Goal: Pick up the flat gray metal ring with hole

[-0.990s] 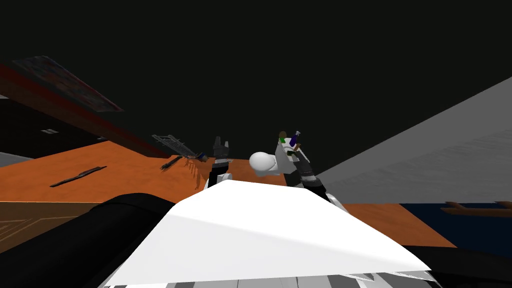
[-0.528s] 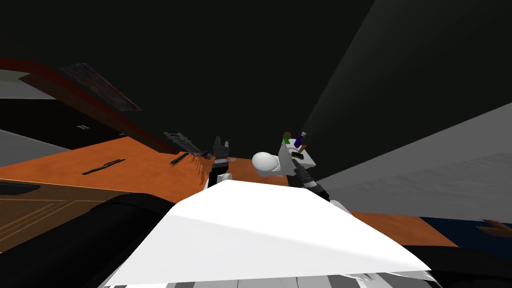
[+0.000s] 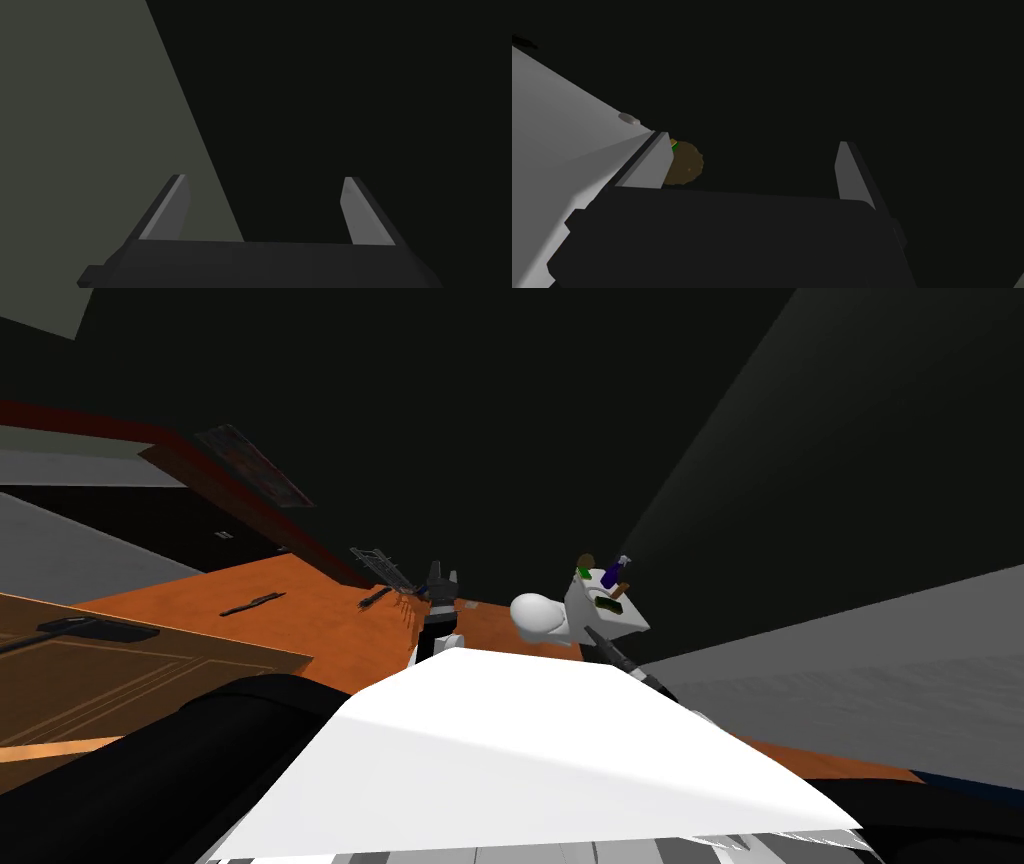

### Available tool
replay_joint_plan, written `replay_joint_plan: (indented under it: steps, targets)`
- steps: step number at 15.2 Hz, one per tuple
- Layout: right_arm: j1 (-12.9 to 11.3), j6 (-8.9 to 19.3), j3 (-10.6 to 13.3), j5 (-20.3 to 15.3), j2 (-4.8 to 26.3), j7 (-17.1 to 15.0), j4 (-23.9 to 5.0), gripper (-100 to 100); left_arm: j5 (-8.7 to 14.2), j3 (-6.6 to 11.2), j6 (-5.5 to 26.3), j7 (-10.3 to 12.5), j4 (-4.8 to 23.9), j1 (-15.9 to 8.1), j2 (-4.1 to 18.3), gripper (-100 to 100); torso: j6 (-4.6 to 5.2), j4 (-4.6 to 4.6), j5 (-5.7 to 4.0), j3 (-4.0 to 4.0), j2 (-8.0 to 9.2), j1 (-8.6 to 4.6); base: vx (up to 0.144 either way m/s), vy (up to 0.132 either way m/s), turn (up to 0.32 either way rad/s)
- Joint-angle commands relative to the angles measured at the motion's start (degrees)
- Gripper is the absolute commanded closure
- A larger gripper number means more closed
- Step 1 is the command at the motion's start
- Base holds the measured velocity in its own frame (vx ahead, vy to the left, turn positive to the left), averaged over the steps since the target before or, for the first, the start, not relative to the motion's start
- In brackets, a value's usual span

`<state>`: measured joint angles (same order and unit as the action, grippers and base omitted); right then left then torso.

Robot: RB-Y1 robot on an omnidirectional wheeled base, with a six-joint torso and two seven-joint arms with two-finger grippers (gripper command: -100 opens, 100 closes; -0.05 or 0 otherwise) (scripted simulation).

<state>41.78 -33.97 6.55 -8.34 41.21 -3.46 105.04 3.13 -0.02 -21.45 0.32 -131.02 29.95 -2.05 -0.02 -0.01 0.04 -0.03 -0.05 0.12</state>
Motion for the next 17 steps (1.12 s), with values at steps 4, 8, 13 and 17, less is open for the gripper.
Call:
replay_joint_plan:
  steps: [4, 8, 13, 17]
  targets:
    - [1.44, 0.12, 1.66, -1.10, 6.07, 1.27, -5.12, -100, 0.00, 0.00, 0.00, 0.00, 0.00, 0.00, 0.00, 0, -0.01, -0.01, 0.00, -0.04, -0.06, 0.02, 0.029, 0.042, 0.153]
    - [3.99, 0.01, 3.13, -2.13, 12.01, 2.68, -10.36, -100, 0.00, 0.00, 0.00, 0.00, 0.00, 0.00, 0.00, 0, -0.02, -0.02, -0.01, -0.05, -0.09, 0.03, 0.040, 0.045, 0.185]
    - [6.60, -0.16, 4.58, -3.13, 17.38, 4.16, -15.53, -100, 0.00, 0.01, 0.00, 0.00, 0.00, 0.01, 0.00, 0, 0.02, -0.02, -0.01, -0.06, -0.09, -0.03, 0.043, 0.031, 0.120]
    - [7.91, -0.26, 5.29, -3.61, 22.25, 4.91, -18.05, -100, 0.00, 0.00, 0.00, 0.00, 0.00, 0.00, 0.00, 0, -0.01, -0.02, 0.01, -0.06, -0.10, -0.01, 0.044, 0.031, 0.136]
